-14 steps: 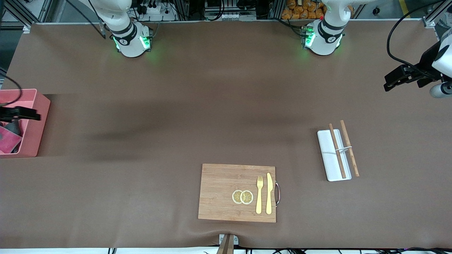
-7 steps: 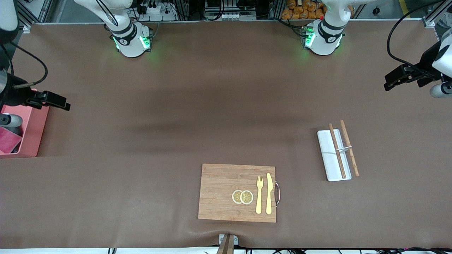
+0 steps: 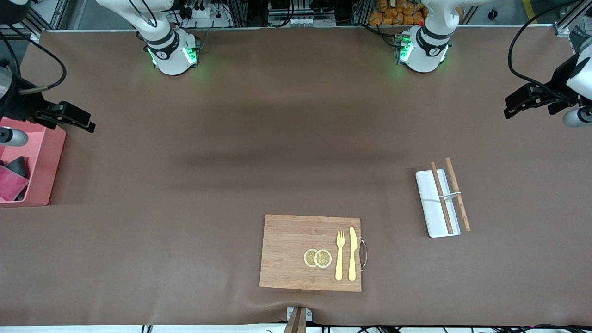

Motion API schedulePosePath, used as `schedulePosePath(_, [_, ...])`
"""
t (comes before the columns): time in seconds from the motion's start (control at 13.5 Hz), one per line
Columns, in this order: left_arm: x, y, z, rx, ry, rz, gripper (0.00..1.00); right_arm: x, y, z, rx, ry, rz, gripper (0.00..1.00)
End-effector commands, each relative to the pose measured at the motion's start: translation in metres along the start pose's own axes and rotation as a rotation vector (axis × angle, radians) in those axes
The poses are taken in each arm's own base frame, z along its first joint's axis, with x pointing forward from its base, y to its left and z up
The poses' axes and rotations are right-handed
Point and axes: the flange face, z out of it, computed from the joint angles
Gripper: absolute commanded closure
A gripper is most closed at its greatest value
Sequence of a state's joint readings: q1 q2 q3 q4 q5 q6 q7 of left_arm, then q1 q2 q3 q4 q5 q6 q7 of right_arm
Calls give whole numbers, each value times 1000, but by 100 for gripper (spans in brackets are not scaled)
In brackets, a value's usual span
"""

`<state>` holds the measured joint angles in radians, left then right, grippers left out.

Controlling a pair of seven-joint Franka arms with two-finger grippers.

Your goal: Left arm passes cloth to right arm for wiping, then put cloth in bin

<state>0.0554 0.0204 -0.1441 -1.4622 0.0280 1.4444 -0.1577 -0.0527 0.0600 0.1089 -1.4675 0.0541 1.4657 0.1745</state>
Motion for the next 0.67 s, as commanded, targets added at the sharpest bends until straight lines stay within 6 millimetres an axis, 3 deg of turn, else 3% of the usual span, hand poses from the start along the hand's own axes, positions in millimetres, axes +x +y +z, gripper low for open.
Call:
schedulePosePath(0.0, [-8,-1,-10,-2,7,17,0,-15,-13,-5,-1,11,22,0])
schedulePosePath(0.3, [-9,2,-9,-16,2,14,0,-20,-24,-6,-3,18,4,0])
schedulePosePath(0.59, [-11,7,-5,-18,-3,14,0,-19,-21,-8,-3,25,9,0])
